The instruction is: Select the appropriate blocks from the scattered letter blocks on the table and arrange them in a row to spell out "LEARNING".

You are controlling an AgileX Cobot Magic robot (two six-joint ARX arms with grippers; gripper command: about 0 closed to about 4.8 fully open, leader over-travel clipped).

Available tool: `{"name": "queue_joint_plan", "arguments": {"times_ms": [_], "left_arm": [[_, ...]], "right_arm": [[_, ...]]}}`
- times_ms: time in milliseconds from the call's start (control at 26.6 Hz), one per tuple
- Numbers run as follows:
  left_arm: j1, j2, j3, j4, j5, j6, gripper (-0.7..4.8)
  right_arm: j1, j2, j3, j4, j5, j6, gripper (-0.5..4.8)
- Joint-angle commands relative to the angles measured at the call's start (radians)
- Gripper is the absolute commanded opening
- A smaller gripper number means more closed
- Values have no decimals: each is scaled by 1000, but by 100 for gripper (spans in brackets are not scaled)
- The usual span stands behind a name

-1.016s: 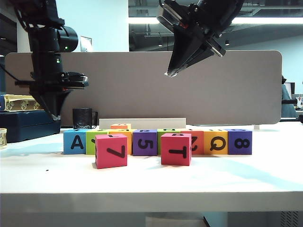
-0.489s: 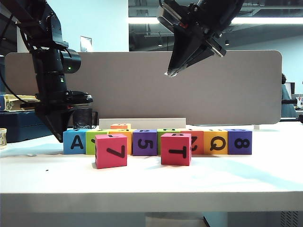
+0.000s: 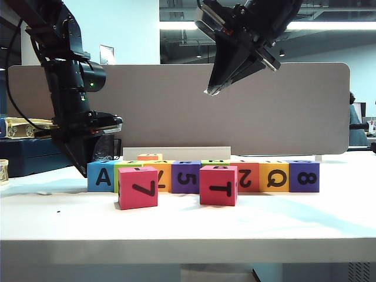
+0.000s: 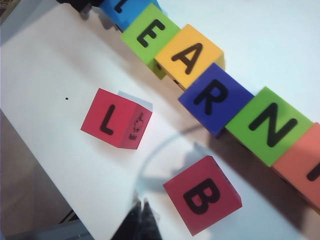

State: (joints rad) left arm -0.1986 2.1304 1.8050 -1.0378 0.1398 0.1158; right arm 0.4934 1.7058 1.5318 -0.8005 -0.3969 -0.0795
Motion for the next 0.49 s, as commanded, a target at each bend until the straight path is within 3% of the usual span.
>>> {"name": "queue_joint_plan", "arguments": {"times_ms": [38, 489], "left_arm": [[-2, -3, 3, -25, 6, 4, -6], [-2, -47, 9, -98, -93, 4, -6]], "right_arm": [[1, -5, 6, -3, -6, 2, -2], [0, -5, 14, -21, 22, 1, -1]]}}
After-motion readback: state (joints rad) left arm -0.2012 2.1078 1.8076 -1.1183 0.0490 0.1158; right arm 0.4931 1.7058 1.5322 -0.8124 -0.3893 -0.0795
